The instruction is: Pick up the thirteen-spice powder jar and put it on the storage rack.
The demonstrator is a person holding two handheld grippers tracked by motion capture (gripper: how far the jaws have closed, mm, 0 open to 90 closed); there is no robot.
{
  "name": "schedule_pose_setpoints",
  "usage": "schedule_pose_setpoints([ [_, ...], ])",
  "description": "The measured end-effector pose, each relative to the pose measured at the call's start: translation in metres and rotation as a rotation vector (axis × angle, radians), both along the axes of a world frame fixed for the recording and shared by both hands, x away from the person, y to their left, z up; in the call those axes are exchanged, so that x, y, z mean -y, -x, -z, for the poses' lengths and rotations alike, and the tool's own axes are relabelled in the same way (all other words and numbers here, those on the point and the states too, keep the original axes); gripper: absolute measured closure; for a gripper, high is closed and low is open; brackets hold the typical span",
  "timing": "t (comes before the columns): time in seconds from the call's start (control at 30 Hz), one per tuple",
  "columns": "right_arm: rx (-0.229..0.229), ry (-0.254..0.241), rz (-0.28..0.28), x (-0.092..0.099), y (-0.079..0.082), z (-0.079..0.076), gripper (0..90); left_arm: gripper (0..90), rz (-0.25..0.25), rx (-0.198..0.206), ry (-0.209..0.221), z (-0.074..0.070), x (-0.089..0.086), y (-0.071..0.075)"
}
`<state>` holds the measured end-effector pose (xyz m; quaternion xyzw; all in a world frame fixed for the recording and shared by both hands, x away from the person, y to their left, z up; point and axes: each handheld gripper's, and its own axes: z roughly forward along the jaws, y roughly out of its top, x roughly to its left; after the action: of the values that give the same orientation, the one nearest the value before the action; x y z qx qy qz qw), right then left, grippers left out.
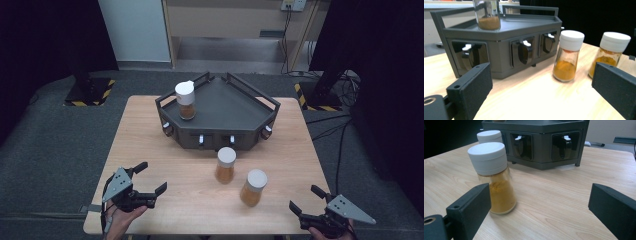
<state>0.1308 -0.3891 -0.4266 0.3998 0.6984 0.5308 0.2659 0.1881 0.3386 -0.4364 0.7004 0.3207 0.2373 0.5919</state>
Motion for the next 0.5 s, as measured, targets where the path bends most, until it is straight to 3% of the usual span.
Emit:
schedule_pose_setpoints([
  [0.17, -0.002, 0.001, -0.001, 0.000, 0.000, 0.000, 4.4, 2.3, 0.015, -0.003, 0.021, 0.013, -0.004, 0.003],
  [0.5, 0.000, 0.003, -0.007, 0.000, -0.001, 0.000, 4.5, 2.3, 0.042, -0.014, -0.014, 0.024, -0.001, 0.002],
])
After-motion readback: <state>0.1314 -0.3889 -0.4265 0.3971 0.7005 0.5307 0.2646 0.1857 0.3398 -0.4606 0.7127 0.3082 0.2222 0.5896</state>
